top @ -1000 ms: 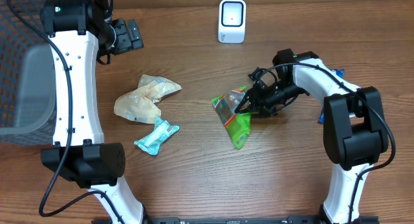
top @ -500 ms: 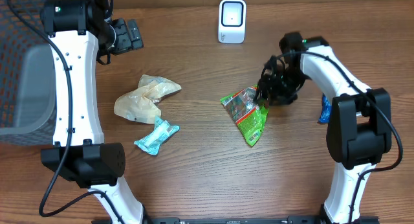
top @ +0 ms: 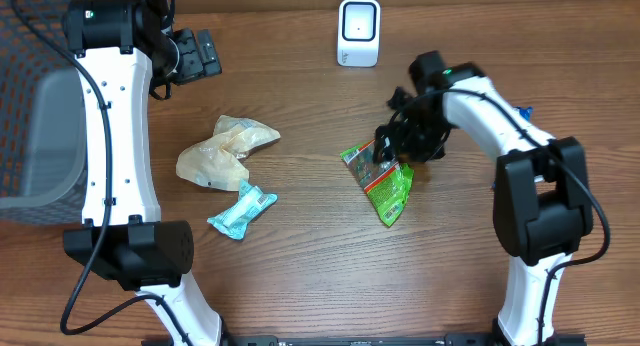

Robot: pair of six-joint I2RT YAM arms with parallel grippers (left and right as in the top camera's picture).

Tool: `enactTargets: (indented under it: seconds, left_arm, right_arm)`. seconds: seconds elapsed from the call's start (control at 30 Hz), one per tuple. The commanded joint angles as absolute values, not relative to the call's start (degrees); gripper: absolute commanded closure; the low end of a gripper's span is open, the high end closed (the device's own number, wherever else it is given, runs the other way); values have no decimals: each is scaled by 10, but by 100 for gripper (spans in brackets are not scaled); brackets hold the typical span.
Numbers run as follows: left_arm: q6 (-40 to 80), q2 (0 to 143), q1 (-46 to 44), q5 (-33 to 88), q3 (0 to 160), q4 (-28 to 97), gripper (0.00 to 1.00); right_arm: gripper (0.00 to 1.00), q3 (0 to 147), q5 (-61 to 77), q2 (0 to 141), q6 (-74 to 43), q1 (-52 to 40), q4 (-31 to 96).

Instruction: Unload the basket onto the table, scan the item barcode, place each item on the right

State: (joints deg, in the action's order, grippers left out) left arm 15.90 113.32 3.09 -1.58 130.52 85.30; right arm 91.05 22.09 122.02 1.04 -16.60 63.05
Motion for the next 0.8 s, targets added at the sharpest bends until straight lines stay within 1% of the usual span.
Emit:
enactTargets:
  seconds: [0.0, 0.03, 0.07, 0.1, 0.13, 0.17, 0.2, 0.23, 0.37, 0.63, 0.77]
  left_arm:
    - [154, 1131, 30, -19, 1302, 852, 0]
    - [154, 1131, 30, -19, 1302, 852, 0]
    - [154, 1131, 30, -19, 1302, 852, 0]
    - [154, 1131, 30, -19, 1302, 852, 0]
    - [154, 1131, 30, -19, 1302, 852, 0]
    - [154, 1131, 30, -19, 1302, 852, 0]
    - [154, 1131, 30, -19, 1302, 852, 0]
    - [154, 1131, 30, -19, 1302, 852, 1]
    - [154, 1131, 30, -19, 1302, 852, 0]
    - [154, 1131, 30, -19, 1302, 852, 0]
    - [154, 1131, 30, -19, 1302, 852, 0]
  right_arm:
    - [16, 876, 222, 1210, 19, -179, 608]
    - [19, 867, 227, 1210, 19, -179, 598]
    - [28, 859, 237, 1210, 19, -179, 590]
    - [39, 856, 246, 1210, 19, -179, 585]
    - [73, 855, 257, 1210, 19, -179, 581]
    - [80, 855, 262, 1210, 19, -179, 579]
    - [94, 857, 271, 1209, 19, -179, 575]
    - [96, 860, 282, 1209, 19, -179, 575]
    - [96, 891, 342, 1207, 25, -173, 589]
    - [96, 982, 557, 1132, 207, -172, 660]
    - [96, 1004, 612, 1082, 258, -172, 668]
